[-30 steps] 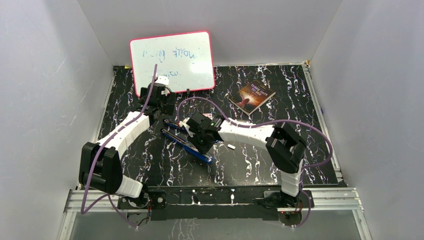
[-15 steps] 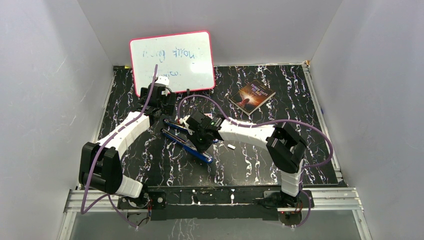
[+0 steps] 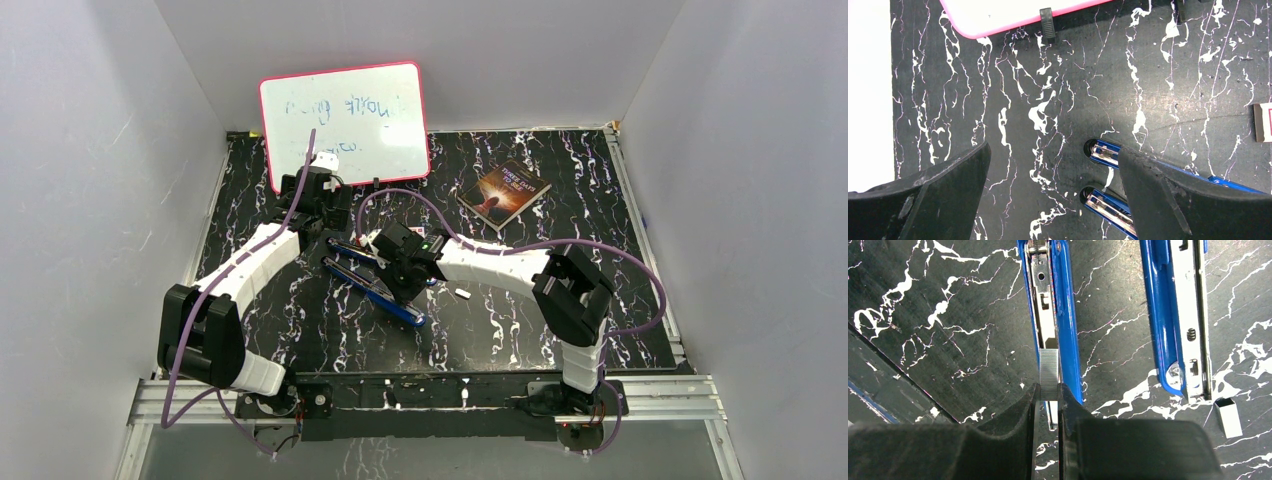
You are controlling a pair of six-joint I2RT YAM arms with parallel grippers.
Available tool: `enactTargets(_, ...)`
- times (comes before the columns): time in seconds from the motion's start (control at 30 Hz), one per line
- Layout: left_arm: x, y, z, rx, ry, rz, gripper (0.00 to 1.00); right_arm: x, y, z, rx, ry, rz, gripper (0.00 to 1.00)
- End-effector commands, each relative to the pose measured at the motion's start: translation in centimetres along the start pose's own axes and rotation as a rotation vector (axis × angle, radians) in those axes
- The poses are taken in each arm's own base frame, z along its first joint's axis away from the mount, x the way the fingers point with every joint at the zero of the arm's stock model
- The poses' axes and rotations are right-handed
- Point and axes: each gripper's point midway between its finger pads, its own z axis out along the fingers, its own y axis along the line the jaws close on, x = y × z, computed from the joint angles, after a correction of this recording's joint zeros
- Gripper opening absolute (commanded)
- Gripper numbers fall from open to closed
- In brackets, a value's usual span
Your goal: Load the staples into the stapler
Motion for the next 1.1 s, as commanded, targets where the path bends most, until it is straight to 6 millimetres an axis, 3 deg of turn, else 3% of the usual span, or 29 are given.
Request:
enactTargets(0.0, -1.1, 0.6, -0.9, -0.018, -0.046, -0.008, 0.98, -2.1, 0.2, -1.2, 0.003, -0.059, 0.003, 0.0)
enactTargets(1.07, -1.2, 0.7, -0.9, -0.022, -0.048, -0.005, 0.98, -0.4, -0.4, 0.4, 0.023, 0.032, -0.003, 0.0)
